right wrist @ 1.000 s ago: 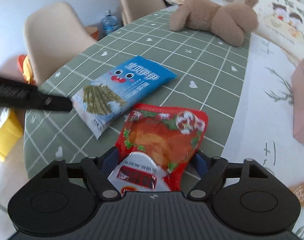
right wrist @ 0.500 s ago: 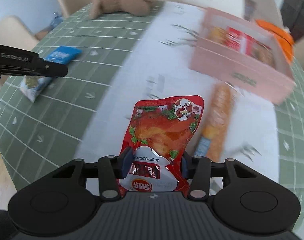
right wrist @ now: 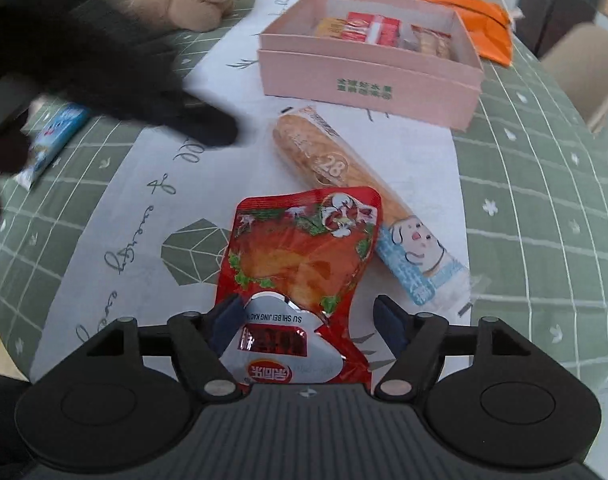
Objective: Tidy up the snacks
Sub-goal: 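Grasp the long breadstick packet with the left gripper while the right gripper holds the chicken packet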
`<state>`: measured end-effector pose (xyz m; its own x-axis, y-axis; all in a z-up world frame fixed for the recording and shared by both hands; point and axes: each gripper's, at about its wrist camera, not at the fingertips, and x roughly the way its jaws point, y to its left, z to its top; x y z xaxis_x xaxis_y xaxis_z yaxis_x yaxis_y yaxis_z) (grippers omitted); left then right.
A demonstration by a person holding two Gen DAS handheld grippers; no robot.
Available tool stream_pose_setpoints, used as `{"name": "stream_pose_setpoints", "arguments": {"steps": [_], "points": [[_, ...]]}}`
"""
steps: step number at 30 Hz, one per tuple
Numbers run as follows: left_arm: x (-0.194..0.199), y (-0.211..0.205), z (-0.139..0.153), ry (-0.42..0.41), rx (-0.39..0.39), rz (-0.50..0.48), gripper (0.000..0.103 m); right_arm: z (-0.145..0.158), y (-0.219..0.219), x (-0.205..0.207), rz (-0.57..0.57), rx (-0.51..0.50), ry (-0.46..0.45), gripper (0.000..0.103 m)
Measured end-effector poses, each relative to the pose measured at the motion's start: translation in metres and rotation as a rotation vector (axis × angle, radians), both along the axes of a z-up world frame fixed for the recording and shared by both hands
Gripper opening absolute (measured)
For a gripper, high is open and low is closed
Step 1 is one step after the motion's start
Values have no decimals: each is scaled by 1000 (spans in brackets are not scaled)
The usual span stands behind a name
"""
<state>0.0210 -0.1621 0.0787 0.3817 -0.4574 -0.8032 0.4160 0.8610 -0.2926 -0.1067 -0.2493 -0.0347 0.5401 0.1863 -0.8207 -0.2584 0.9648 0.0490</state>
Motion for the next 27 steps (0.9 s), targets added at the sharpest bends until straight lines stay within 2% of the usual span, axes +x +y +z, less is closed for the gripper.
{"name": "stream_pose_setpoints", "arguments": {"steps": [2,4,6,7,10,14,21,24,26,27], "points": [[-3,-27,5,-82,45,-99,20,-2,0,-1,30,-8,3,76],[2,-49,-4,-79,83,-194,22,-5,-3,0,47,7,6,78],[14,-64,-17,-57,152,-240,23,-5,-8,1,55,6,-4,78],[16,-67,-22,-48,182,-250,22,-4,-11,2,49,-3,-14,78],[20,-62,-25,-66,197,-270,22,-4,-29,6,0,-20,-40,78],[21,-54,-23,-68,224,-262,23,-8,-63,12,-61,54,-36,78],[17,-65,-23,-111,324,-303,23,-8,-77,24,12,39,-63,79],[21,-72,-25,-121,356,-351,30,-11,-83,33,32,33,-59,79],[27,-75,-28,-111,369,-379,42,-11,-86,33,29,30,-56,79],[30,-77,-30,-98,376,-391,45,-11,-88,33,23,28,-53,80]]}}
